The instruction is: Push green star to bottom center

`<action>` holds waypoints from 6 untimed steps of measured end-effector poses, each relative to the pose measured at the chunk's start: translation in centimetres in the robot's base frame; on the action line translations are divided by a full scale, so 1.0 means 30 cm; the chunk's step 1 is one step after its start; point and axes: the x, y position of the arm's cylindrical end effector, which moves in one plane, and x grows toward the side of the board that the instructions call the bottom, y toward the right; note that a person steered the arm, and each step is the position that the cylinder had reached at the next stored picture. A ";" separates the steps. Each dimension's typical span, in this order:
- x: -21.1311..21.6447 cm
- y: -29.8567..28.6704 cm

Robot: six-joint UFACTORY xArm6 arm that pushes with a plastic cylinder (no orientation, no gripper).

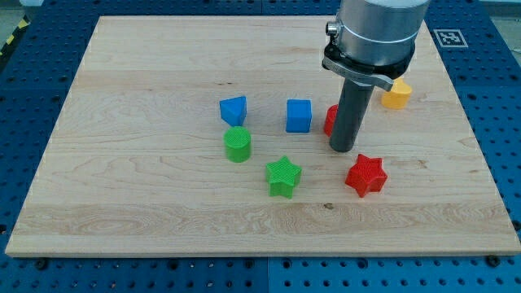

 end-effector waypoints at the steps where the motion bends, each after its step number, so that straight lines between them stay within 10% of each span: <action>1: 0.023 -0.041; 6: 0.143 -0.662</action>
